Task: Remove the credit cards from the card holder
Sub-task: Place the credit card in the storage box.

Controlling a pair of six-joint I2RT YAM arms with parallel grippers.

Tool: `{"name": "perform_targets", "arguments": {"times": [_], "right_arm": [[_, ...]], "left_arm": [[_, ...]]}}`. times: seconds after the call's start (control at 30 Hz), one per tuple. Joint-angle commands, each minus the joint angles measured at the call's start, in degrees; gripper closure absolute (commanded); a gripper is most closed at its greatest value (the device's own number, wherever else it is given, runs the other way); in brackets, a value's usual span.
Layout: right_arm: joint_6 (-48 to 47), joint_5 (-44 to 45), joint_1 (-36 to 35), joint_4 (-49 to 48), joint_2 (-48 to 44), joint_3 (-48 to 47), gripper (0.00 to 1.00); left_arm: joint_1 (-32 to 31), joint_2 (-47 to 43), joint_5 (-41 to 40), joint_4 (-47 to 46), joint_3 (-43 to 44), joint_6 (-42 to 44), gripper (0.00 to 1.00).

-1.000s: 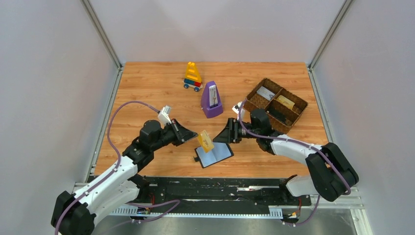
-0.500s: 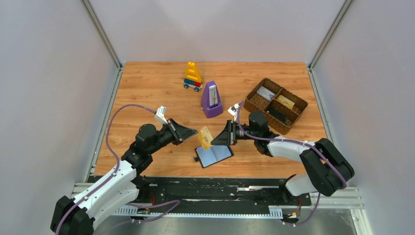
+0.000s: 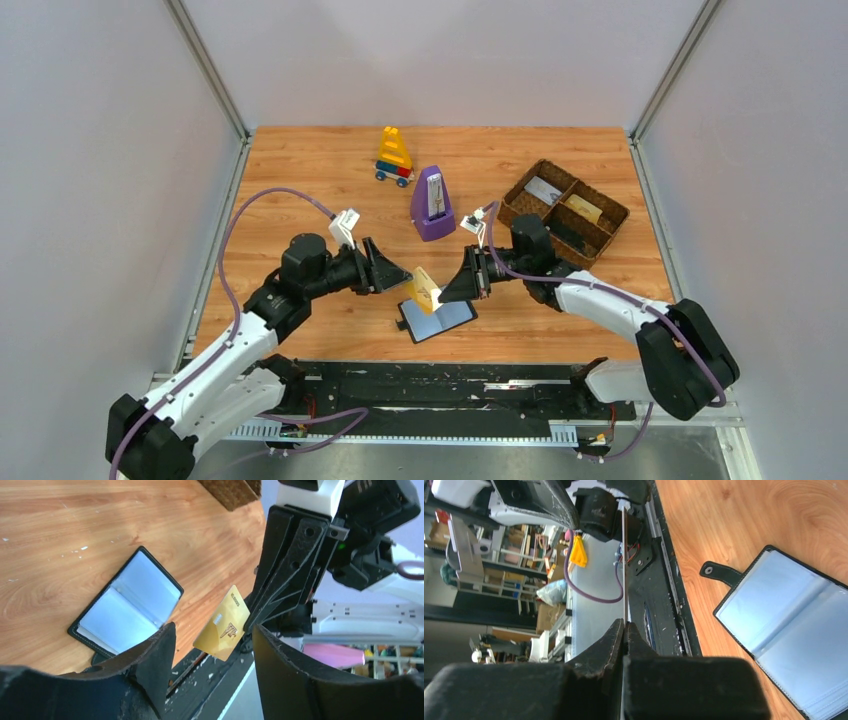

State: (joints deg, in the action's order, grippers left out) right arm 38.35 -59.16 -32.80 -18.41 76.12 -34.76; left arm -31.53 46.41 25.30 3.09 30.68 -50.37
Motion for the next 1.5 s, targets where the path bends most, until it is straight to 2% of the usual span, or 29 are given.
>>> {"name": "perform_targets", "arguments": {"times": [0.0,0.13,0.37,0.43,0.53,0.57,0.6,0.63,0.7,0.77,0.97,1.07,1.17,1.47], "right_arm": [[-9.0,-7.1,0.3,7.2,-2.8,-3.4,1.0],[-10.6,-10.5,0.2,9.7,-3.6,-4.2,1.0],[-12.5,-10.2,0.2,14.0,-2.8,-6.7,0.99],[-12.9,-9.9,0.1,15.2,-1.9,-7.5,0.98],[-13.5,-10.0,0.1,16.0,-0.6,-8.4,0.95],[-13.4,-9.8,0.1,16.0,-0.6,-8.5,0.92],[-13.1,-9.1,0.1,16.0,-0.5,-8.6,0.88],[-12.8,-7.7,0.1,16.2,-0.6,-8.6,0.84],[-11.1,-2.3,0.3,16.4,-1.3,-8.5,0.72],[-8.0,2.4,0.6,15.1,-2.2,-7.9,0.62],[1.5,15.3,0.8,7.9,-7.3,-2.6,0.4],[5.2,18.3,0.9,3.9,-9.5,0.2,0.39],[9.4,19.2,0.9,-0.5,-10.8,2.5,0.43],[15.4,17.3,0.9,-9.7,-11.5,5.2,0.65]], "left_arm": [[-0.2,1.0,5.1,6.8,4.4,9.1,0.32],[-0.2,4.2,8.9,7.6,5.8,11.8,0.29],[-0.2,7.5,19.5,-1.6,4.2,9.9,0.3],[-0.2,8.4,21.6,-5.6,3.2,8.4,0.35],[-0.2,9.8,22.2,-7.6,2.7,7.8,0.52],[-0.2,10.0,22.4,-7.7,2.7,7.8,0.65],[-0.2,10.7,22.4,-7.7,2.7,7.8,0.72],[-0.2,10.9,21.8,-7.5,2.8,7.9,0.84],[-0.2,11.4,20.8,-7.2,3.0,7.9,0.95],[-0.2,11.1,18.6,-8.0,2.4,6.5,1.0],[-0.2,8.2,9.5,-15.8,-1.5,-1.9,1.0],[-0.2,7.4,6.8,-21.4,-2.7,-5.7,1.0],[-0.2,6.7,5.6,-25.0,-3.2,-7.6,1.0],[-0.2,5.6,3.2,-30.0,-5.0,-12.2,0.99]]}}
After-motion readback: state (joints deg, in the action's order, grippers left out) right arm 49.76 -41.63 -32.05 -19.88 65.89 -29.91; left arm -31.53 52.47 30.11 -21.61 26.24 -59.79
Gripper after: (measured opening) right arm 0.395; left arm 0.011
